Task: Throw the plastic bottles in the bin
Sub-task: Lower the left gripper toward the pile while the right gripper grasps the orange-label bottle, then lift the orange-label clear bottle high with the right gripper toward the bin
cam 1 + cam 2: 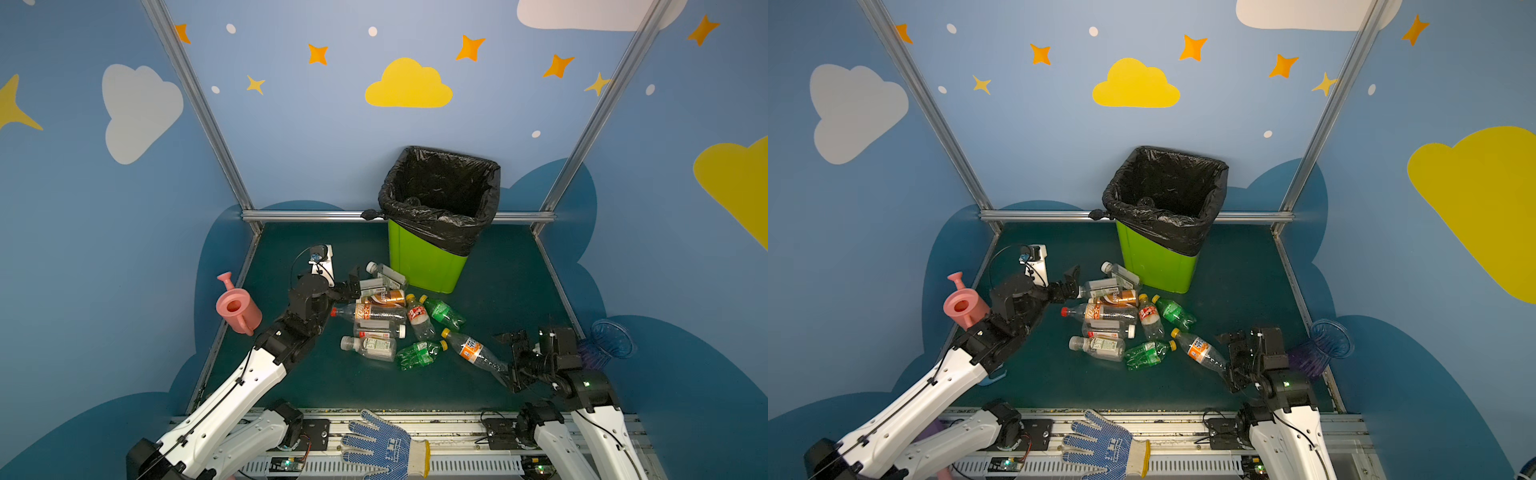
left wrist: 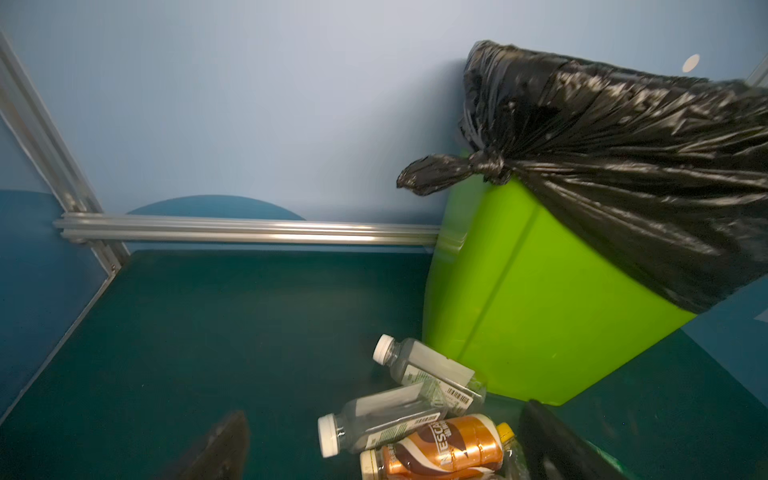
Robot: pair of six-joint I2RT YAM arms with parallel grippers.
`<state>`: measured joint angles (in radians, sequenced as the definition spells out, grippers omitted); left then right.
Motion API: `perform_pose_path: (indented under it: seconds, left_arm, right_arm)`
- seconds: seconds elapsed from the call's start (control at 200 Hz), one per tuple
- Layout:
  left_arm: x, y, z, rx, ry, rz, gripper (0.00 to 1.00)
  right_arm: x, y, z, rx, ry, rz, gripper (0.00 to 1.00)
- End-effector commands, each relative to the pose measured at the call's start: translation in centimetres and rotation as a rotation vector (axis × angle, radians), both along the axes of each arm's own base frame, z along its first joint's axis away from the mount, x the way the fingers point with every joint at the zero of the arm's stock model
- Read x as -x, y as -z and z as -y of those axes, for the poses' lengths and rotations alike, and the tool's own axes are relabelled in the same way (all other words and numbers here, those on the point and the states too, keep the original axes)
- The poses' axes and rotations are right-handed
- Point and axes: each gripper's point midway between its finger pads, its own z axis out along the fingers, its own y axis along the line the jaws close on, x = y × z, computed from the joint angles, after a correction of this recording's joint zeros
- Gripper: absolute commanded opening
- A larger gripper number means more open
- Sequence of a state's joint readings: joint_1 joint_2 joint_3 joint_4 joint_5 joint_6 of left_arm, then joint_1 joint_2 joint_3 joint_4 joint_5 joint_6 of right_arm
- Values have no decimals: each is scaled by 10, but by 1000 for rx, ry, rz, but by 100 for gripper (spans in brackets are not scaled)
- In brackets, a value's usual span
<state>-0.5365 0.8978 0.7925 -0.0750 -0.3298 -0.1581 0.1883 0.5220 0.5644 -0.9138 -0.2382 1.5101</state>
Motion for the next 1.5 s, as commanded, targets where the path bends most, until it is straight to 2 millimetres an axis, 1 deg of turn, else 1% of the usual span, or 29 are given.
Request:
perform_pose_path:
  seconds: [0.0,0.165,0.235,0.4,0.541,0.711,0.831,0.981,1.261,1.356,1.492]
  left_arm:
    - [10,8,-15,31,-55,-17,100]
    - [25,24,-31,34,-103,-49,100]
    - [32,27,-37,33,-116,-58,100]
    - [46,34,-52,39,-156,-62,100]
    - [53,38,-57,50,-169,-61,100]
    - [53,43,-59,51,-190,-82,100]
    - [51,46,-59,47,-197,-94,100]
    - [48,46,-56,52,-186,-95,100]
    - [42,55,-49,50,-169,-129,100]
    - [42,56,-48,50,-171,-132,100]
    - [42,56,-50,43,-177,-128,100]
  right_arm:
    - [-7,11,2,24,64,-25,98]
    - [-7,33,-5,60,45,-83,98]
    - [-8,37,-6,74,41,-89,98]
    - [-3,49,-6,114,23,-136,98]
    - [0,60,-6,122,24,-159,98]
    - [-4,63,-2,152,33,-145,98]
    - [-2,70,2,183,26,-165,98]
    - [-6,79,4,211,21,-174,98]
    - [-12,83,22,298,35,-171,95]
    - [-13,86,31,320,42,-178,93]
    - [-17,86,39,352,36,-173,89]
